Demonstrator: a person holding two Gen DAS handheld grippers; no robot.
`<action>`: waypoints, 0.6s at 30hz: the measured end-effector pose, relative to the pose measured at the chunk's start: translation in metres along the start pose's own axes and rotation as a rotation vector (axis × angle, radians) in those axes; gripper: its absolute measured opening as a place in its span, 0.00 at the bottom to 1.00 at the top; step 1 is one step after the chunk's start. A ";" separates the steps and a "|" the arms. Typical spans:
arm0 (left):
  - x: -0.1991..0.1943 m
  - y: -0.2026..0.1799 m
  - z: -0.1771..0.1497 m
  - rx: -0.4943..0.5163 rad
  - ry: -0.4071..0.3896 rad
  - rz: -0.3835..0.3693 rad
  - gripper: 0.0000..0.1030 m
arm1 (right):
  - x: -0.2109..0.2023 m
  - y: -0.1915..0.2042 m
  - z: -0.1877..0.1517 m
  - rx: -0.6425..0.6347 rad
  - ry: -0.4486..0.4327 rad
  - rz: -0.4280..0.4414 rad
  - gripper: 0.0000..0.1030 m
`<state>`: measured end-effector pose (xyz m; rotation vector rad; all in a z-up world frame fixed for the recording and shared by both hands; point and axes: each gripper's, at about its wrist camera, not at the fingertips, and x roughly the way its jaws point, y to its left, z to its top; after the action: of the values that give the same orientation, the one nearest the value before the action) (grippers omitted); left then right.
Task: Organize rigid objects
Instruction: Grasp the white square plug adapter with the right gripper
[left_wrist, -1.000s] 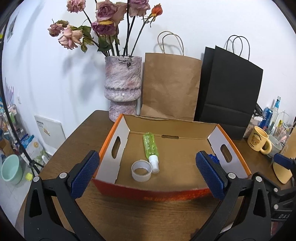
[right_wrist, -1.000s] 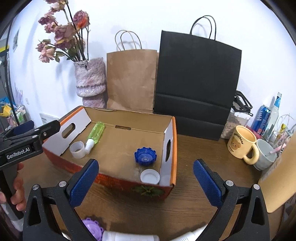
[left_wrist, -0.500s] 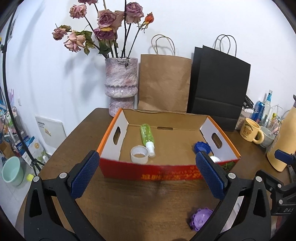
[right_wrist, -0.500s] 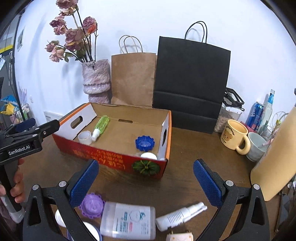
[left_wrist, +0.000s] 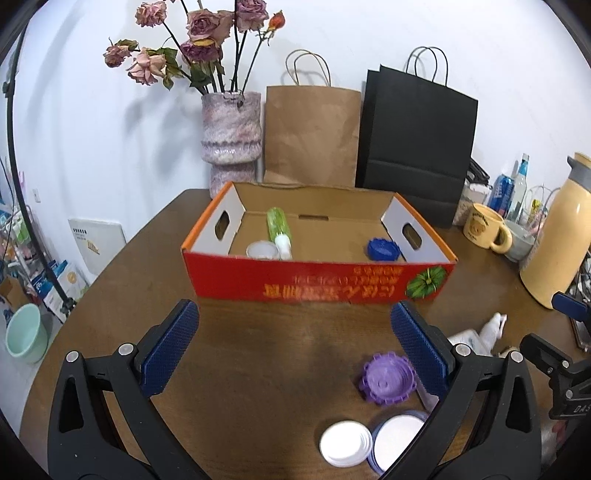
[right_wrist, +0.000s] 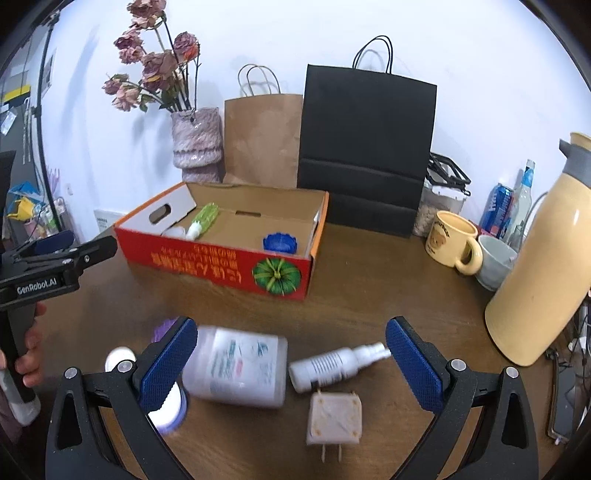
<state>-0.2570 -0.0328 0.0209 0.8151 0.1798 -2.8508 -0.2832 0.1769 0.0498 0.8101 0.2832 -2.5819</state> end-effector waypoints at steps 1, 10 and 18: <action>-0.001 -0.001 -0.003 0.000 0.005 -0.003 1.00 | -0.001 -0.002 -0.004 -0.002 0.008 -0.003 1.00; -0.006 -0.007 -0.034 -0.014 0.062 -0.018 1.00 | -0.012 -0.021 -0.040 -0.051 0.077 -0.039 1.00; -0.008 -0.007 -0.046 -0.010 0.091 -0.028 1.00 | 0.003 -0.043 -0.070 -0.002 0.169 -0.025 1.00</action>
<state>-0.2280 -0.0178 -0.0132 0.9490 0.2182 -2.8375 -0.2692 0.2359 -0.0057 1.0322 0.3483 -2.5394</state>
